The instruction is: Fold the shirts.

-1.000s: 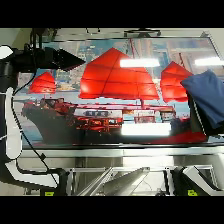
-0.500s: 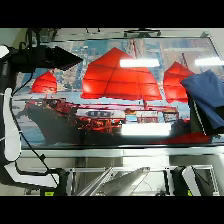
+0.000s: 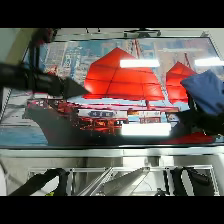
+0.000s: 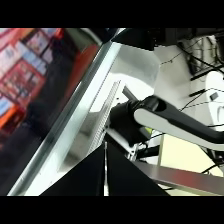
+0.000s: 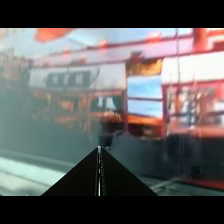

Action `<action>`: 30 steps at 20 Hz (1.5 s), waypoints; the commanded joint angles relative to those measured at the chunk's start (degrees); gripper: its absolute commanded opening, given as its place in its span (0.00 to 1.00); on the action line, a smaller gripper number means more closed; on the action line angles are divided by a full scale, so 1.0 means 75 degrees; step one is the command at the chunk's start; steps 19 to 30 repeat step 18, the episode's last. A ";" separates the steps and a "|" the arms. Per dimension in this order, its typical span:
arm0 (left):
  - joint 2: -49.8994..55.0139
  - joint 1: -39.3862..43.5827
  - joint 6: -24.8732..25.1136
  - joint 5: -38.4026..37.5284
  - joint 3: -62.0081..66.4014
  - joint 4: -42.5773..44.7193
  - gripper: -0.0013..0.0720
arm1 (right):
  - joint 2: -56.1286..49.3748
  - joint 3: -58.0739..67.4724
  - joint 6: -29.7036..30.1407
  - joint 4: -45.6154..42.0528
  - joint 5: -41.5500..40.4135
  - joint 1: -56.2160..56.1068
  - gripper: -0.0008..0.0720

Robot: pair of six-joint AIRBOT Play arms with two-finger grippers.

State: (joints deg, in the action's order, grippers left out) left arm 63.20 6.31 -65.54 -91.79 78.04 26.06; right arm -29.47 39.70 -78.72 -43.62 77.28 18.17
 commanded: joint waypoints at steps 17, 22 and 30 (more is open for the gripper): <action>-0.3101 0.0807 -0.0393 0.3582 -0.5394 0.1169 0.04 | 0.0452 -0.1629 0.0303 -0.0009 -0.0705 -0.0787 0.04; -0.3101 0.0807 -0.0393 0.3593 -0.5394 0.1169 0.04 | 0.0452 -0.1629 0.0303 -0.0009 -0.0705 -0.0787 0.04; -0.3101 0.0807 -0.0393 0.3593 -0.5394 0.1169 0.04 | 0.0452 -0.1629 0.0303 -0.0009 -0.0705 -0.0787 0.04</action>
